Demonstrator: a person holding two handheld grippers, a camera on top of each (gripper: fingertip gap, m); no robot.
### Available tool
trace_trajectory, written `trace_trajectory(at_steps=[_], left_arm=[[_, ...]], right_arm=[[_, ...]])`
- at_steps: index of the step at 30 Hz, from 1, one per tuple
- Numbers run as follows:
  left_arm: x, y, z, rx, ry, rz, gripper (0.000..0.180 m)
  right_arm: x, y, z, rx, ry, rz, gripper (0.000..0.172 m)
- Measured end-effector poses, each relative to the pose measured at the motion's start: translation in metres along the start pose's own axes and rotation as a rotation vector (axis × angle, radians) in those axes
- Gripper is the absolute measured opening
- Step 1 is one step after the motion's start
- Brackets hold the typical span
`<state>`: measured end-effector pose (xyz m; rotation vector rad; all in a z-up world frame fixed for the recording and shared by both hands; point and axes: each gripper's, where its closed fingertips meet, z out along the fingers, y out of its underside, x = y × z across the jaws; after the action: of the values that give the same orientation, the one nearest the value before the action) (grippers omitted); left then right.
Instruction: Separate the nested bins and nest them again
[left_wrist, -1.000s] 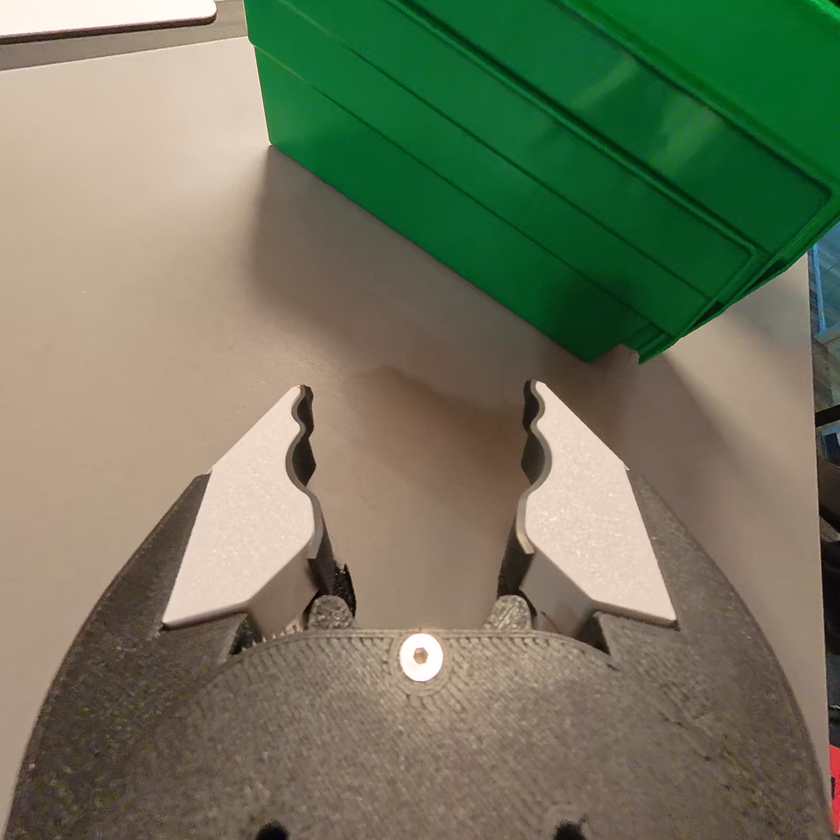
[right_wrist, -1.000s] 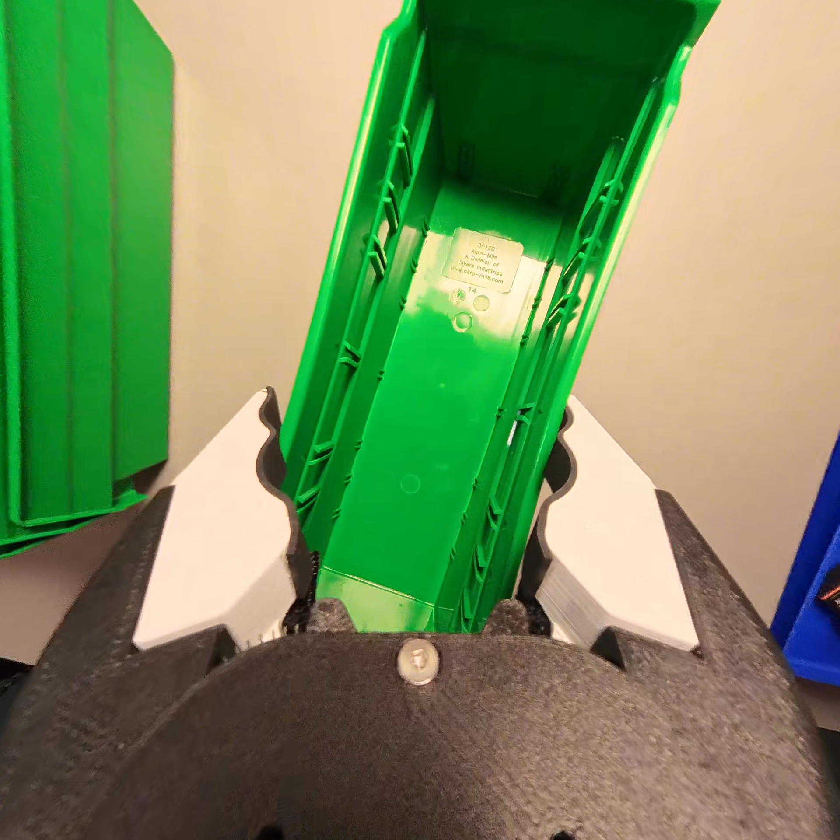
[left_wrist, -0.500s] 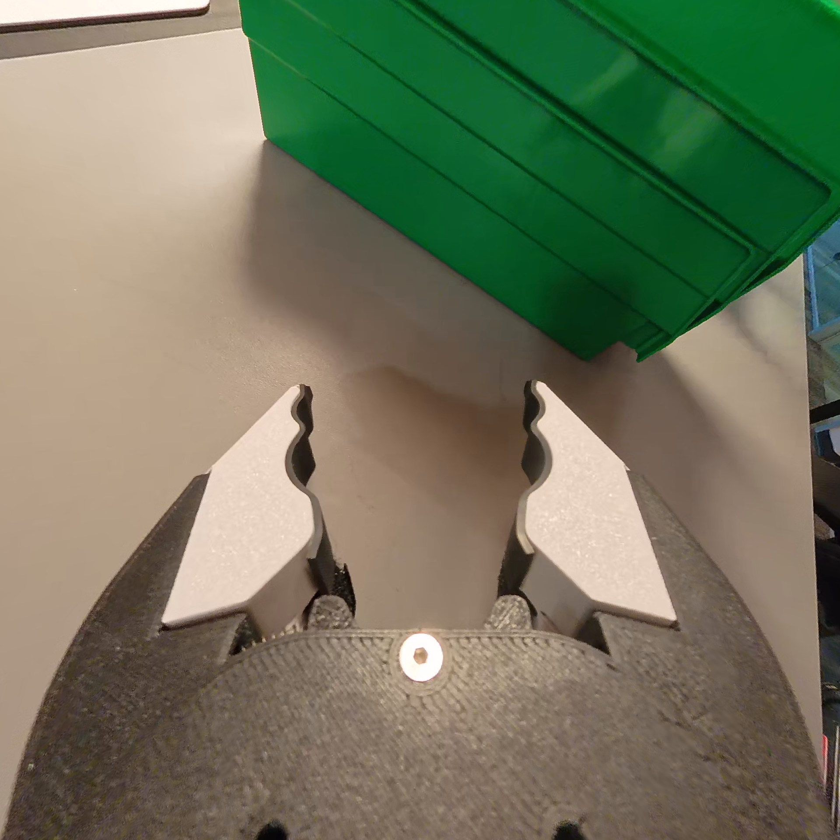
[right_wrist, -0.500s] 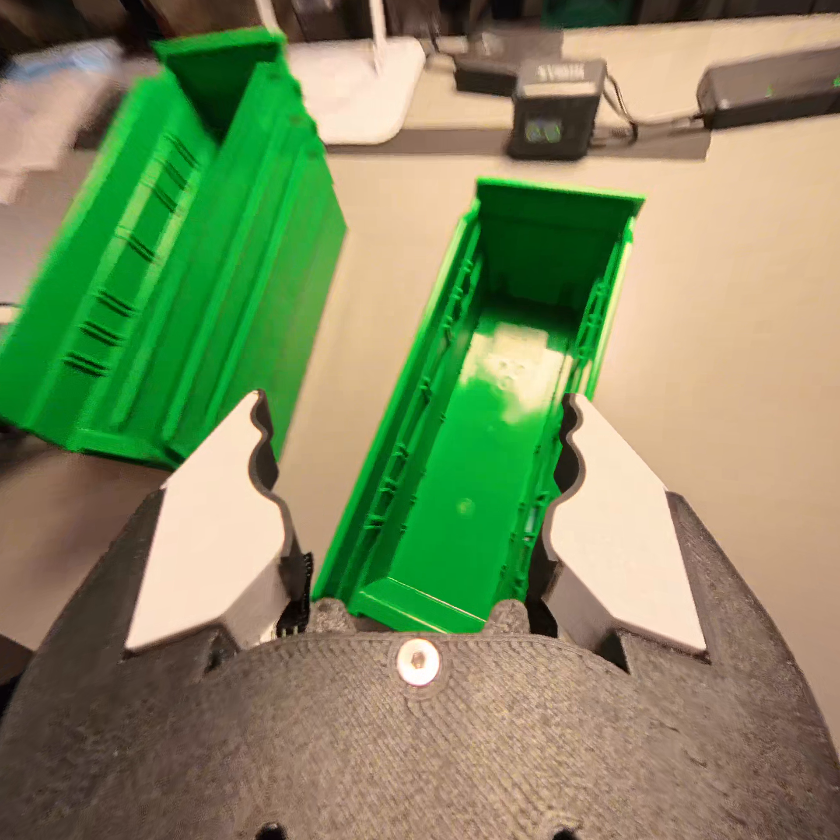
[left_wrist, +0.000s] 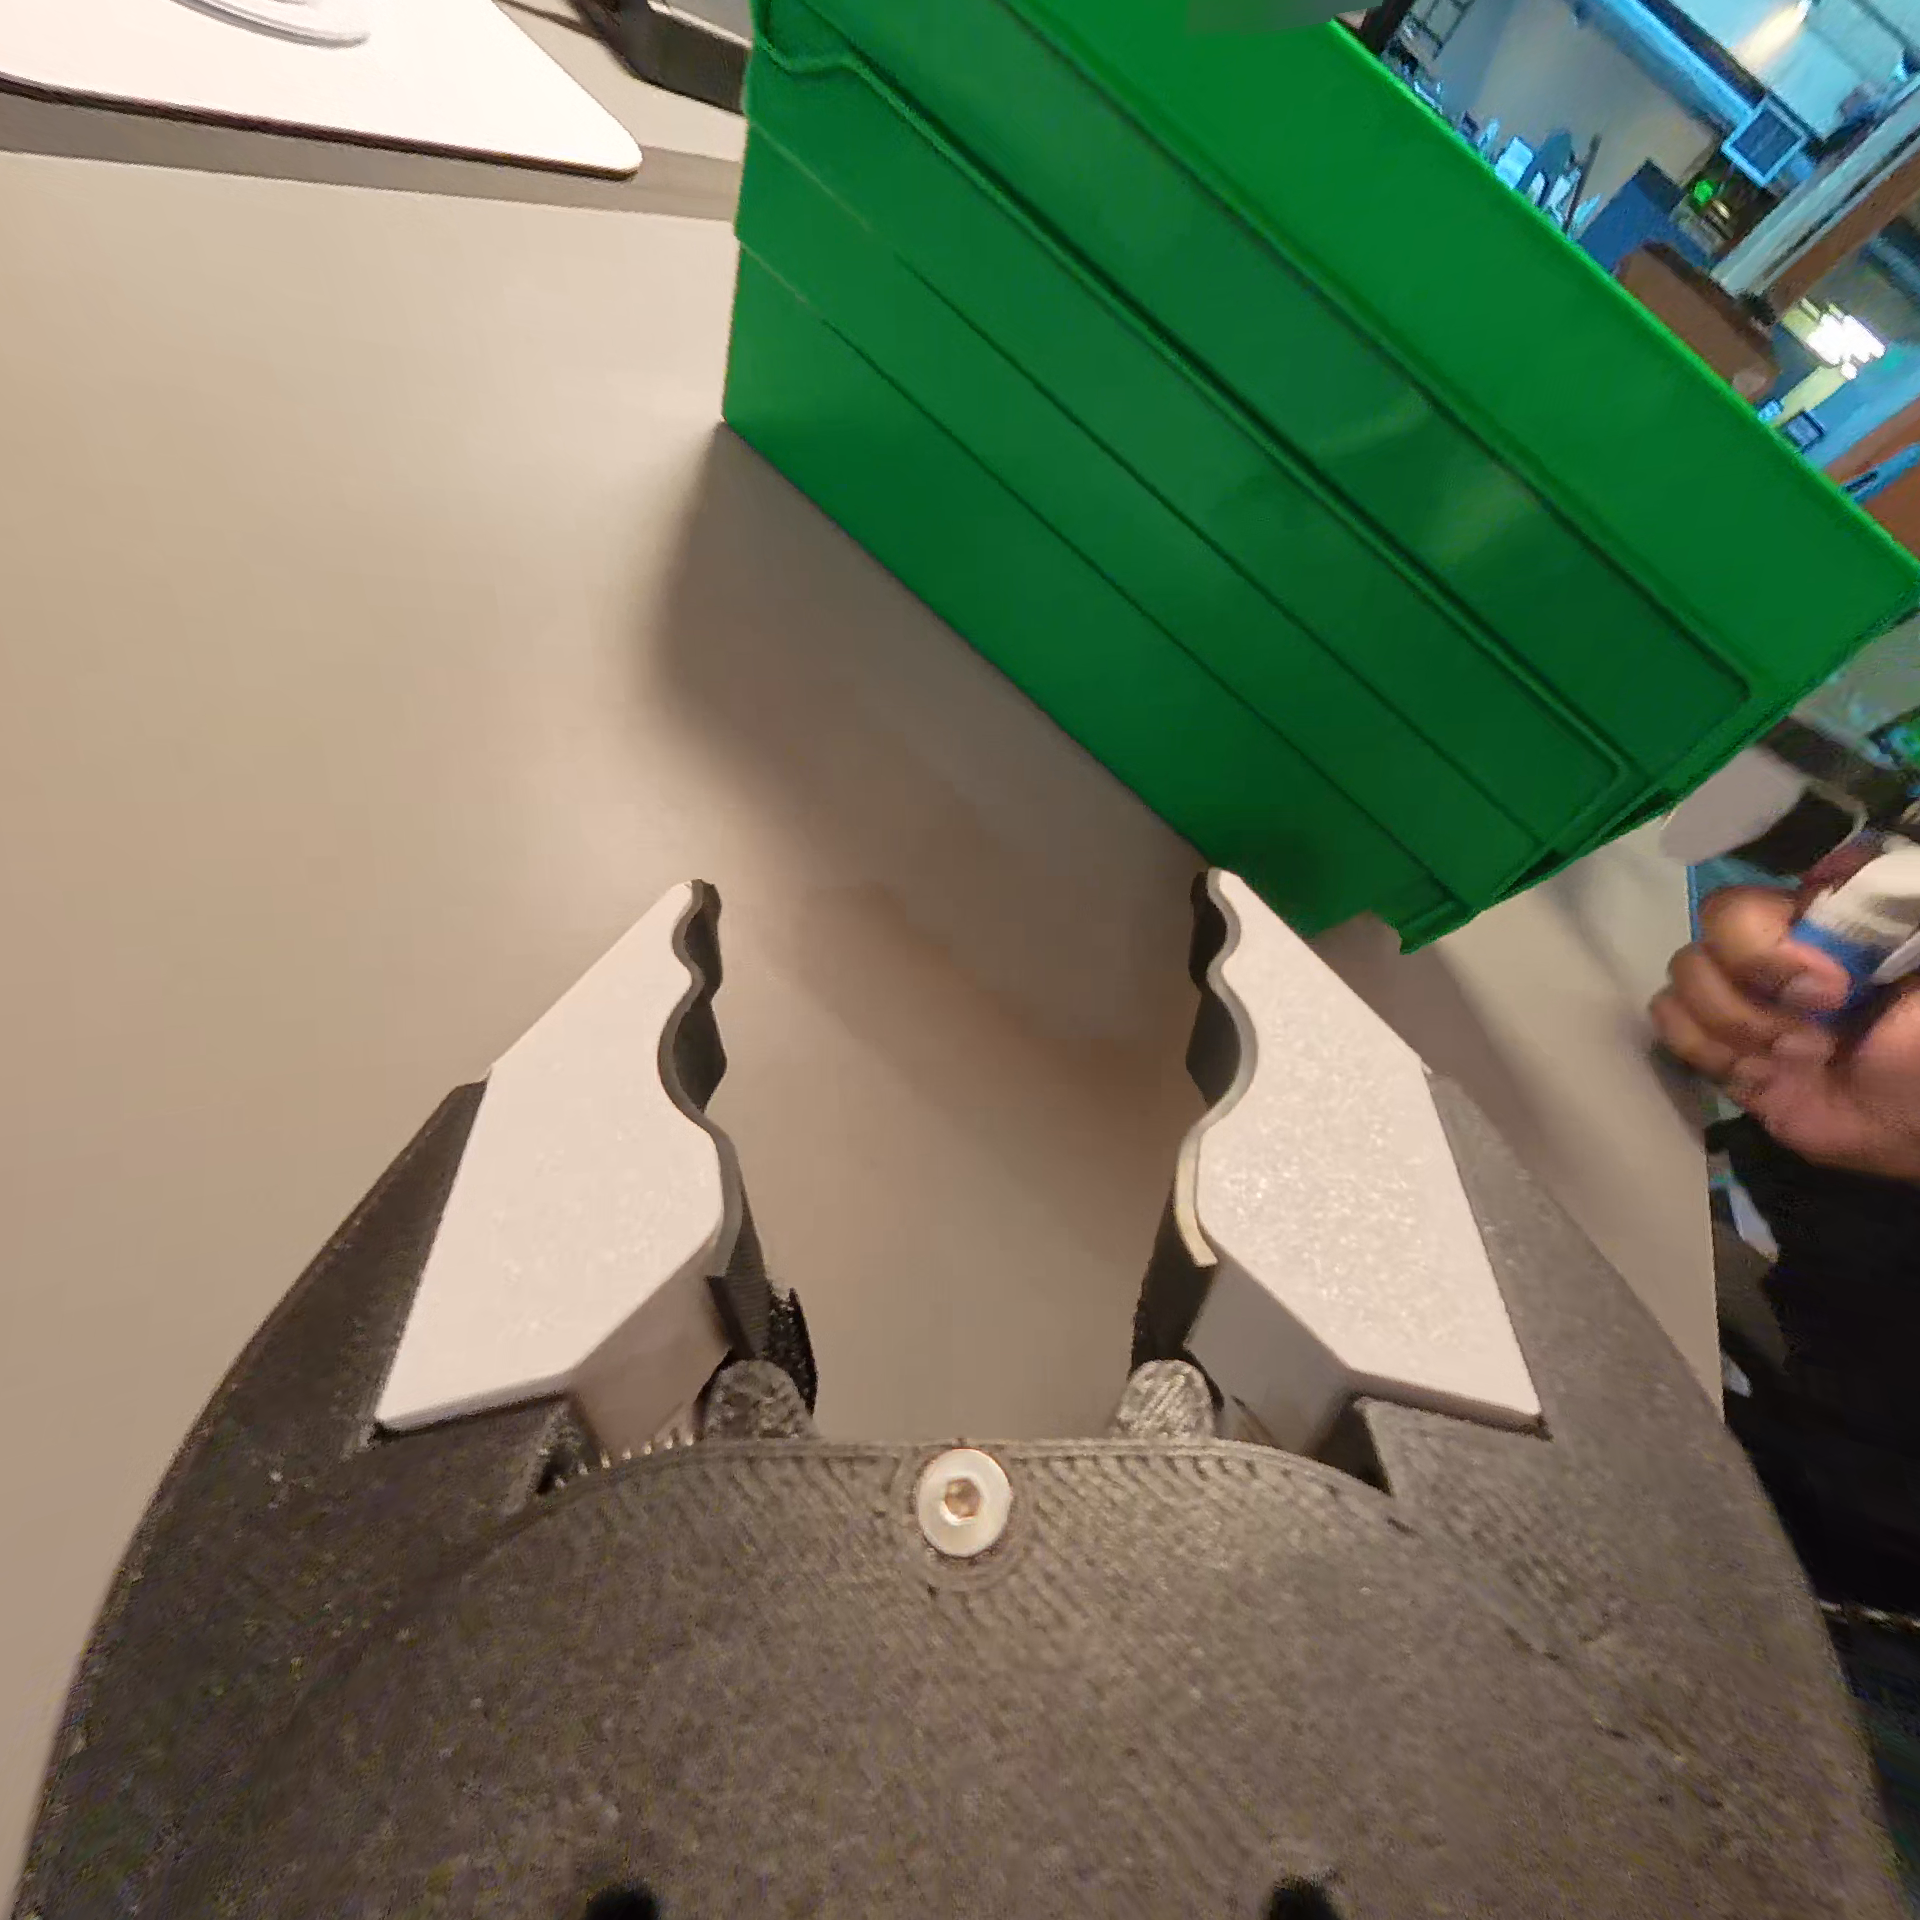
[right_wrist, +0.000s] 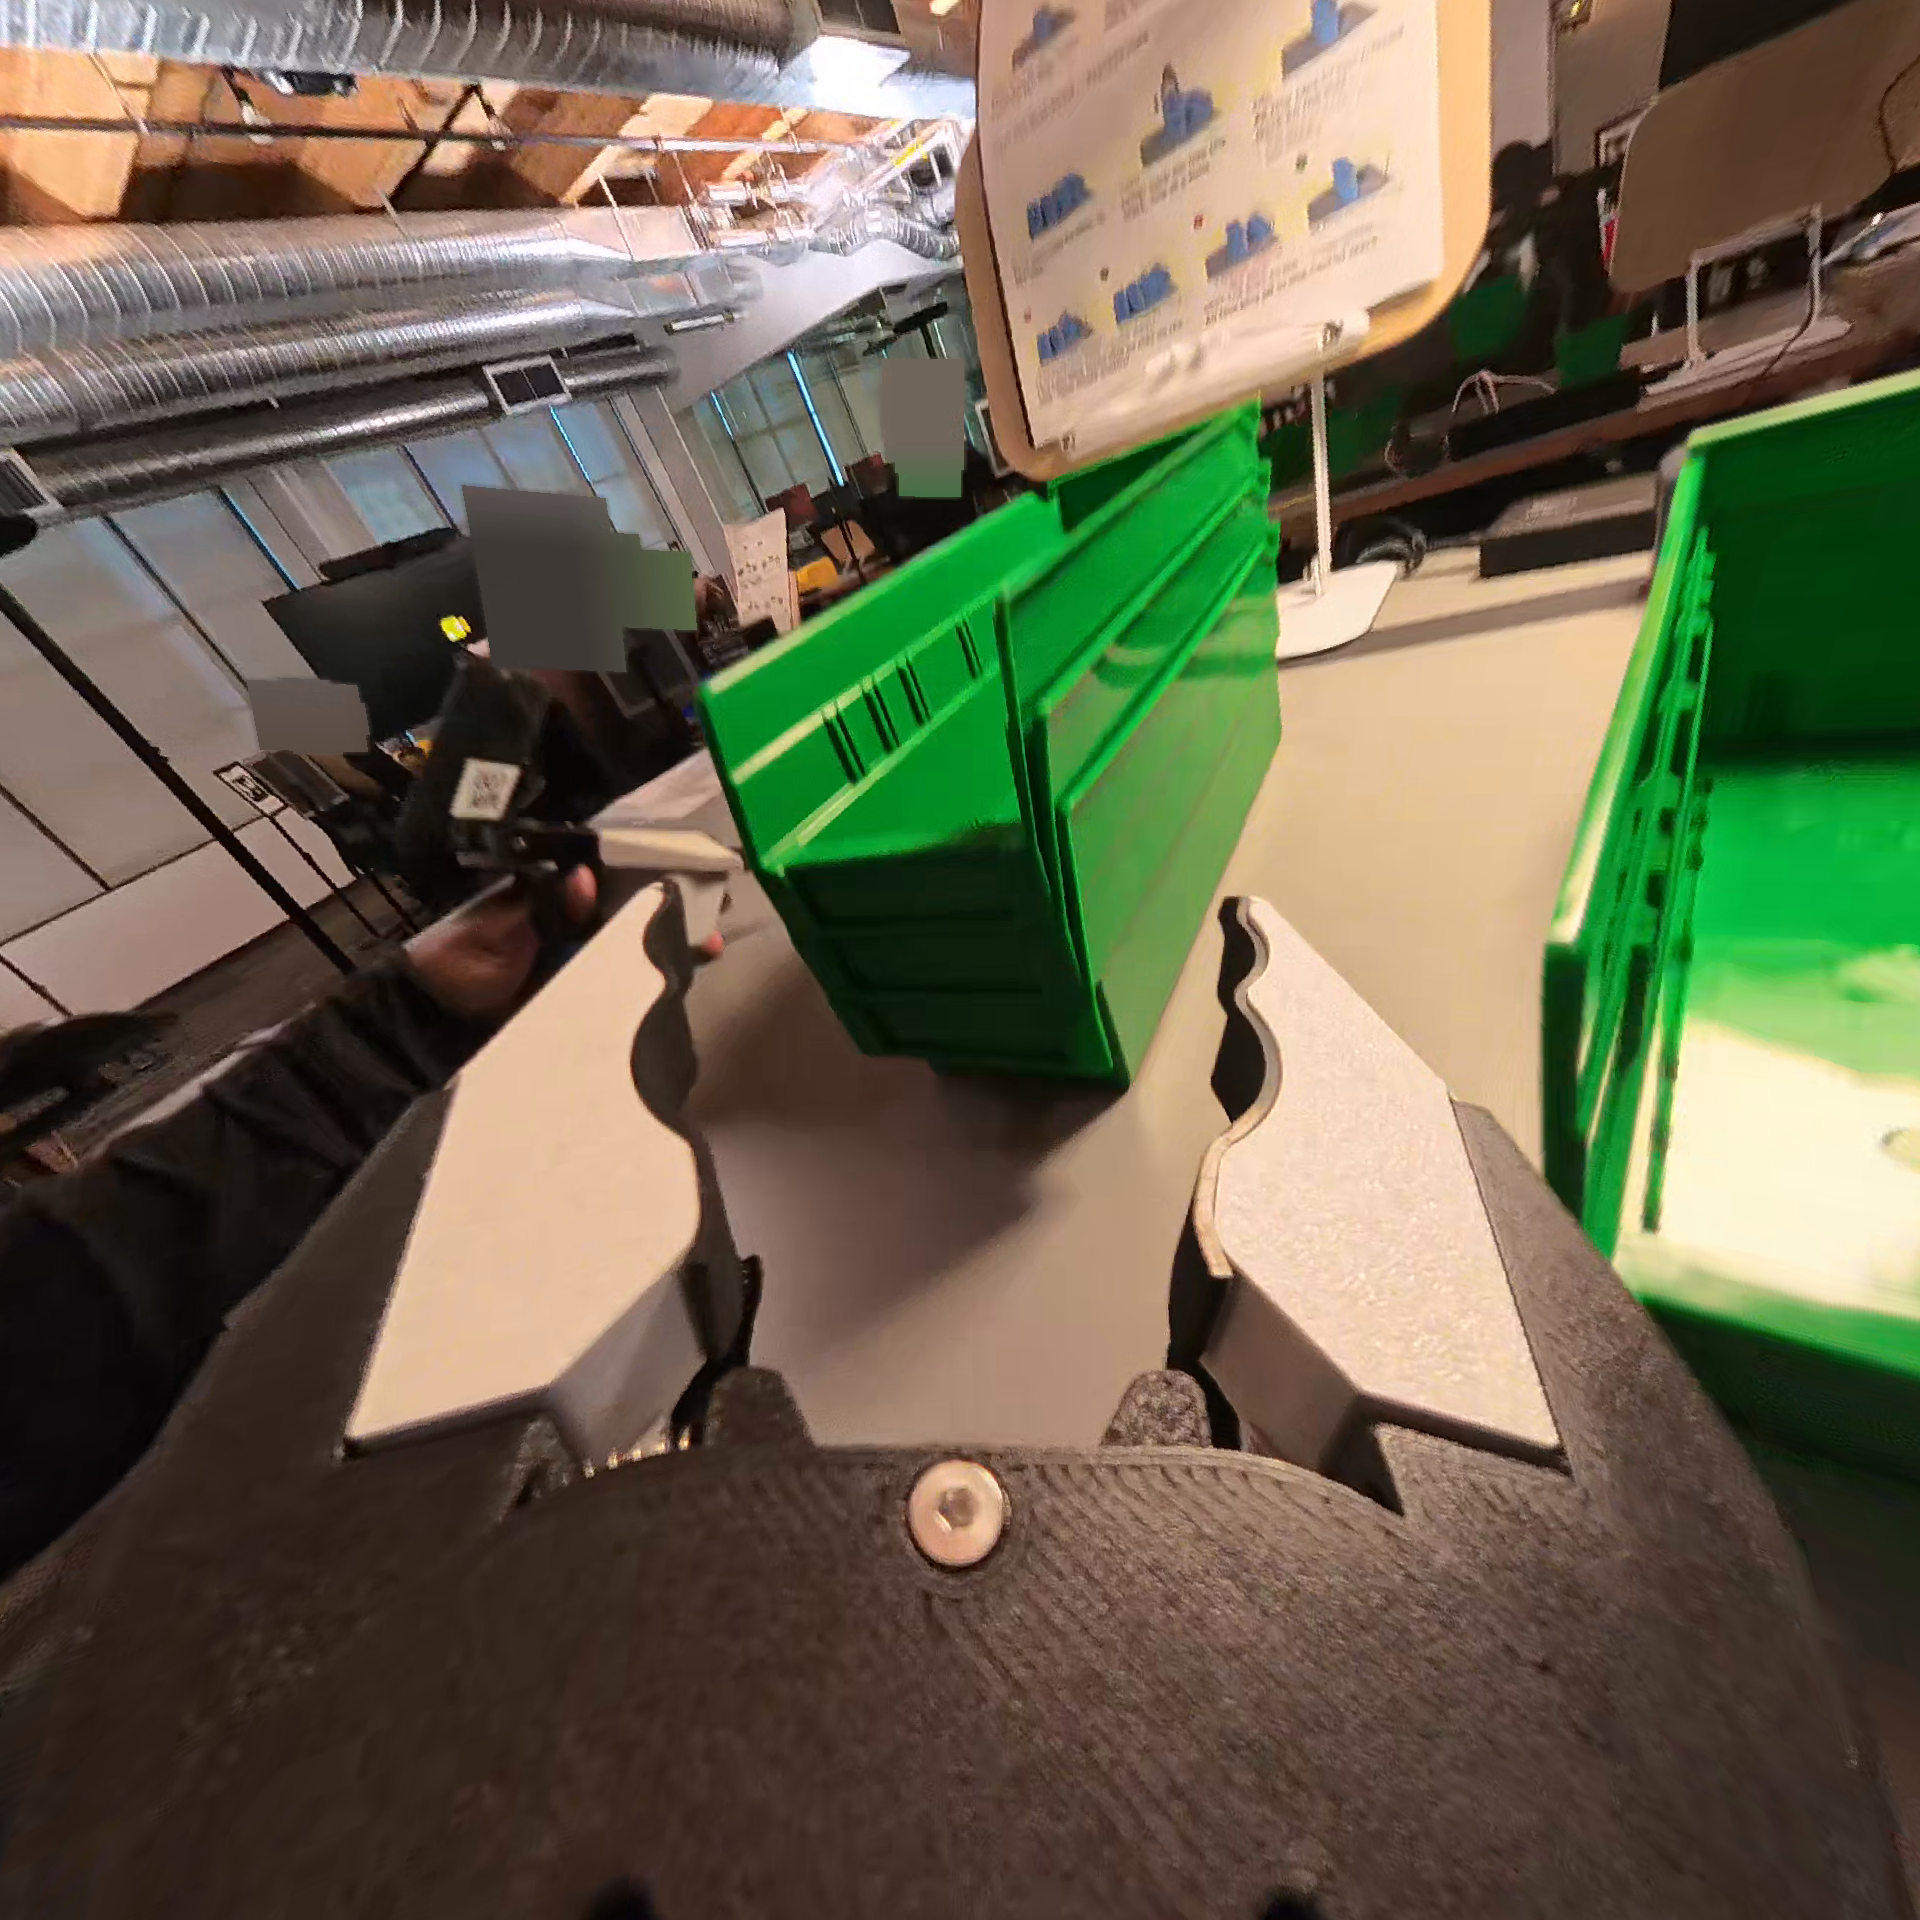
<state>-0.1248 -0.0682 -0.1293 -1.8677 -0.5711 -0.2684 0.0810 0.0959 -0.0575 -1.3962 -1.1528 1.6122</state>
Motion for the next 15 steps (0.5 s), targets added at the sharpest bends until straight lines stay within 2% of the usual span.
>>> trace_trajectory(at_steps=[1, 2, 5, 9, 12, 15], left_arm=[[-0.002, -0.002, -0.001, 0.016, -0.011, -0.01, 0.09], [-0.003, -0.004, -0.003, 0.035, -0.024, -0.021, 0.09], [-0.008, -0.009, -0.009, 0.098, -0.07, -0.065, 0.091], [-0.005, -0.016, -0.01, 0.146, -0.11, -0.216, 0.094], [0.019, -0.046, -0.006, 0.194, -0.089, -0.305, 0.096], [0.055, -0.084, 0.008, 0.184, -0.085, -0.256, 0.101]], right_arm=[[0.001, 0.008, 0.001, -0.006, -0.001, 0.017, 0.102], [-0.006, 0.006, -0.001, 0.007, -0.047, 0.017, 0.101], [-0.004, 0.003, -0.003, 0.03, -0.039, 0.009, 0.097], [-0.003, 0.005, -0.001, 0.012, -0.093, 0.084, 0.097], [-0.002, 0.002, -0.003, 0.031, -0.108, 0.11, 0.097], [-0.005, 0.002, -0.004, 0.033, -0.122, 0.103, 0.097]])
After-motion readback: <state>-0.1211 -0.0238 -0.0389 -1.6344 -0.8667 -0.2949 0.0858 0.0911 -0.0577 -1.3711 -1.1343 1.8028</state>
